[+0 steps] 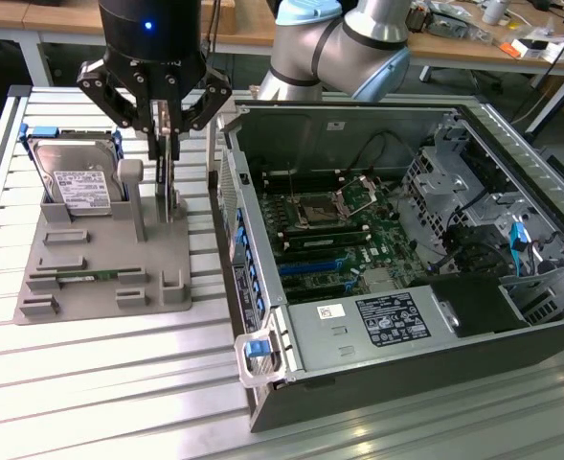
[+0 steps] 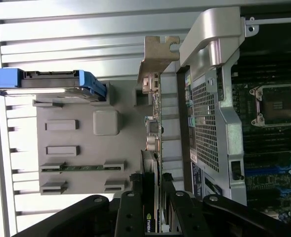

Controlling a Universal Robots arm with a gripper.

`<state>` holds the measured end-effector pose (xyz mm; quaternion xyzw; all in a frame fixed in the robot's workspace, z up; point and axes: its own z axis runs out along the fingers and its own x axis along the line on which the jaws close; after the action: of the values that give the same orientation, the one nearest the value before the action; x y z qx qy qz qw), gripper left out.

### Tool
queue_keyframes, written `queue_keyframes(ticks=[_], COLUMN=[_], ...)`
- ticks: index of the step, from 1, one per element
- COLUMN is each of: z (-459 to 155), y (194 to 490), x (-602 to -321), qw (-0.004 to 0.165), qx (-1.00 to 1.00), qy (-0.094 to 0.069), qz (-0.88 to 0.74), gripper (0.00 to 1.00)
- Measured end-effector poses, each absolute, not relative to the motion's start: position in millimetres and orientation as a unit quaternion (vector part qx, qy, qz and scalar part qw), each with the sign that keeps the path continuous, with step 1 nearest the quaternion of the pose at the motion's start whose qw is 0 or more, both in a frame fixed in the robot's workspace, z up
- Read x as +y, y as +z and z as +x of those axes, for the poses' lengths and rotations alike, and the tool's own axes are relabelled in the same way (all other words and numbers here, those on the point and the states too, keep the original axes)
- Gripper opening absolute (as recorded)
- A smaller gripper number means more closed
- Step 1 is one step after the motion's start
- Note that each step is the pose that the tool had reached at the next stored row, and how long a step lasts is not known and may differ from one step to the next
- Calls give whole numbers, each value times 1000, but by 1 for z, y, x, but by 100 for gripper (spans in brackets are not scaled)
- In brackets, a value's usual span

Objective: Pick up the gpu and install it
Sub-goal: 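Pick up the gpu and move the gpu toward the slot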

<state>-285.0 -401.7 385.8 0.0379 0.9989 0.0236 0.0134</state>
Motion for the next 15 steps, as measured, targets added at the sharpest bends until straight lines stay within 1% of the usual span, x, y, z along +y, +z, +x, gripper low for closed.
queue_keyframes(ticks=[15], z=[-285], y=[393], x=[-402], qw=[13], qx=[999], qy=[24], qz=[38], gripper=[26])
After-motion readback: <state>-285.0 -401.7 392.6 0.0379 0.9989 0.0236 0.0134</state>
